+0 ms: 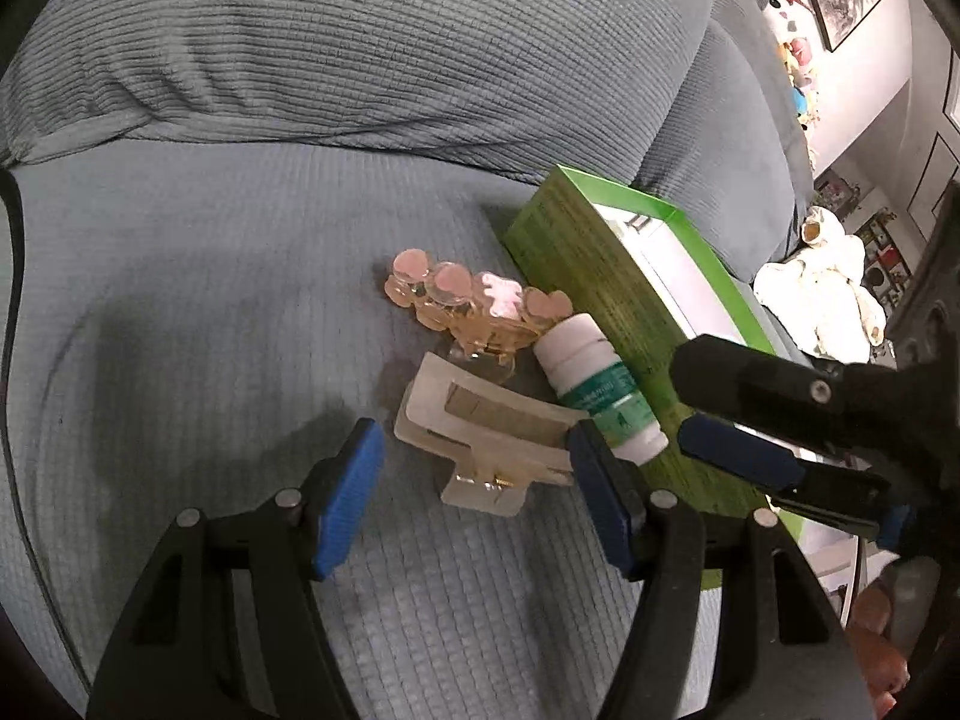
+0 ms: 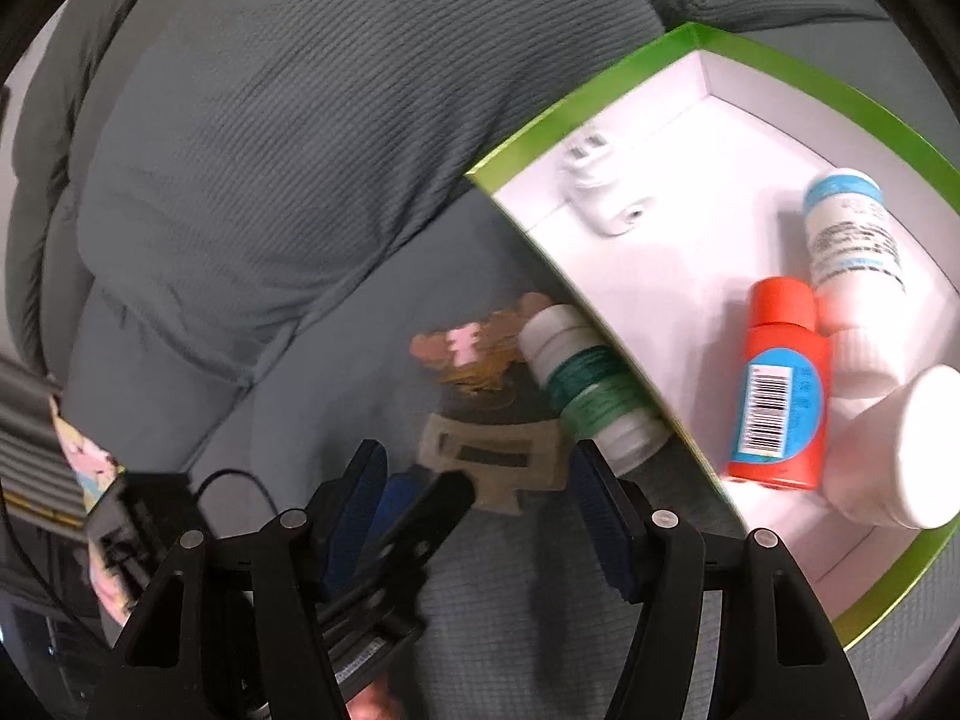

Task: Organize rigid objects
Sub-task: 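Move the right gripper back to the beige hair clip, then grasp the beige hair clip with the right gripper and lift, then carry the beige hair clip into the green box with the right gripper and release, then grasp the green-labelled white bottle on the sofa with the left gripper, then close the right gripper on the bottle while the left gripper holds it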

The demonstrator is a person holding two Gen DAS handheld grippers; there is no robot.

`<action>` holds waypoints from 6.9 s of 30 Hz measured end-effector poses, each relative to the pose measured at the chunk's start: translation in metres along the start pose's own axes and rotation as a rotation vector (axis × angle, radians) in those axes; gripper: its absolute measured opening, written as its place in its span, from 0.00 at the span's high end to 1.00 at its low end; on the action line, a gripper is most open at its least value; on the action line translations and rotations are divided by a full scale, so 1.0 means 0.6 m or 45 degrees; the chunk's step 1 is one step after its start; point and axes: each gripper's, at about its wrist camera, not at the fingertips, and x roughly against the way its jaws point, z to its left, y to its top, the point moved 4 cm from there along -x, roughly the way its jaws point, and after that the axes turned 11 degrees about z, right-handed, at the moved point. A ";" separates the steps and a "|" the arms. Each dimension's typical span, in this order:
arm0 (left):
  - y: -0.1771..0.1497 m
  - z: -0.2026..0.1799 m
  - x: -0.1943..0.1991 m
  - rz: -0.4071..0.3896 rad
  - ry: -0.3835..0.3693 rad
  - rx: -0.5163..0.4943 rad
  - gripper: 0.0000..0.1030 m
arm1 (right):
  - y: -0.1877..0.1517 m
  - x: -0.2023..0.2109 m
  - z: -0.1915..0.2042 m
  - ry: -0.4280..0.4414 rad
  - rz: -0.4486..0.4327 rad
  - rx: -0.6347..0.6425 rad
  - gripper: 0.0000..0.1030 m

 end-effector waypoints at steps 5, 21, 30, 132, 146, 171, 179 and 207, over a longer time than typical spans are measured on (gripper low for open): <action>0.000 0.005 -0.015 0.033 0.015 0.003 0.38 | -0.001 -0.031 -0.006 -0.029 0.076 -0.040 0.36; 0.019 0.022 -0.026 0.017 -0.008 0.032 0.39 | 0.006 -0.071 -0.021 -0.010 0.115 -0.166 0.36; 0.018 0.023 -0.025 0.027 -0.030 0.028 0.53 | 0.007 -0.089 -0.012 -0.003 0.144 -0.134 0.36; 0.030 -0.313 -0.077 0.108 -0.181 -0.481 0.49 | 0.012 0.164 -0.249 -0.121 -0.437 -0.519 0.36; 0.047 -0.223 0.003 -0.006 0.000 -0.379 0.42 | 0.014 0.174 -0.184 -0.152 -0.455 -0.370 0.36; 0.050 -0.105 -0.078 0.172 0.118 -0.066 0.40 | 0.014 0.175 -0.140 -0.020 -0.470 -0.293 0.35; 0.047 -0.103 -0.079 0.169 0.162 -0.072 0.58 | 0.019 0.163 -0.125 -0.019 -0.436 -0.249 0.35; -0.070 0.043 0.080 0.098 0.194 0.158 0.62 | -0.050 -0.066 0.052 0.273 0.118 0.088 0.35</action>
